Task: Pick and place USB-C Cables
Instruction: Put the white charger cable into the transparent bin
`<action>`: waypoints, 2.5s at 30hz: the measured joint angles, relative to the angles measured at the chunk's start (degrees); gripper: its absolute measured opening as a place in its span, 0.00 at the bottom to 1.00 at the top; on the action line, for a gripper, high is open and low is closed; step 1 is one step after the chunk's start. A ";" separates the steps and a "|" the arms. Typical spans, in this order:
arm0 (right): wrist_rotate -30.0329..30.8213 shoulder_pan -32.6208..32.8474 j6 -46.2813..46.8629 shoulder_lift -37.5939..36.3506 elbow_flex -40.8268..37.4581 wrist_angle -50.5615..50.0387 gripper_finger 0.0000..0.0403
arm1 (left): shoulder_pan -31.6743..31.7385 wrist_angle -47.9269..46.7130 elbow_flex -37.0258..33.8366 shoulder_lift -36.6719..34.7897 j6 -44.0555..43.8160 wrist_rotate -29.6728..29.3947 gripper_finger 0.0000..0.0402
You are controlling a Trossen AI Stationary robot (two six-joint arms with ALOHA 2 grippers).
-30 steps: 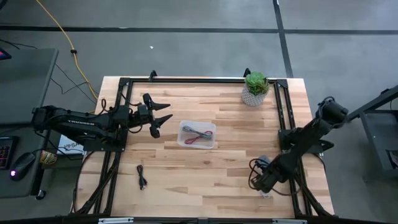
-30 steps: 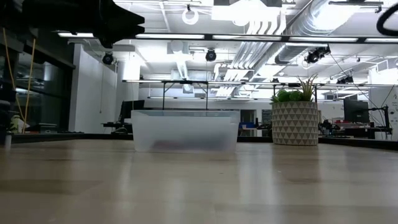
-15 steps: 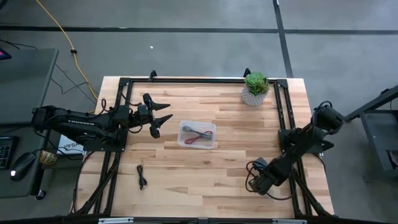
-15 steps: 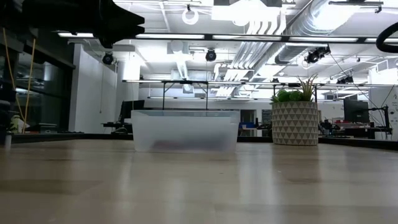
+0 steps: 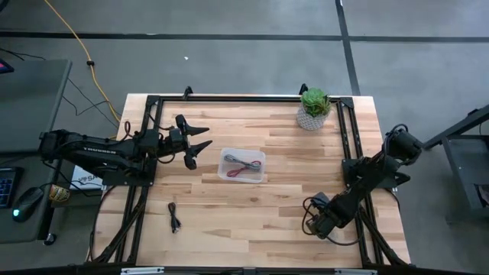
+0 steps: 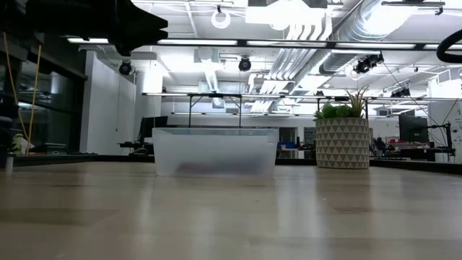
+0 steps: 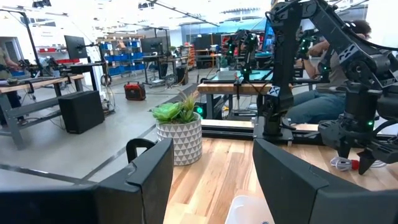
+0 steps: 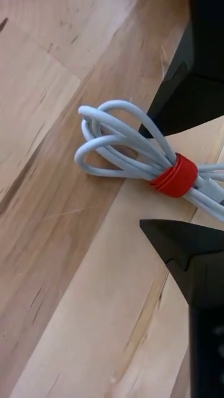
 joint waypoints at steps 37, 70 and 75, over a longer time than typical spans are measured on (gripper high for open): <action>0.07 -0.07 -2.82 -0.07 -0.02 -0.66 0.08 | 0.00 0.00 0.00 0.00 0.02 0.00 0.50; 12.39 -6.10 -39.50 -3.58 -0.09 12.54 0.06 | 0.00 0.00 0.00 0.00 0.02 0.00 0.50; 15.71 -11.06 -58.25 -4.28 -0.09 25.42 0.06 | 0.00 0.01 0.00 0.02 0.02 0.00 0.50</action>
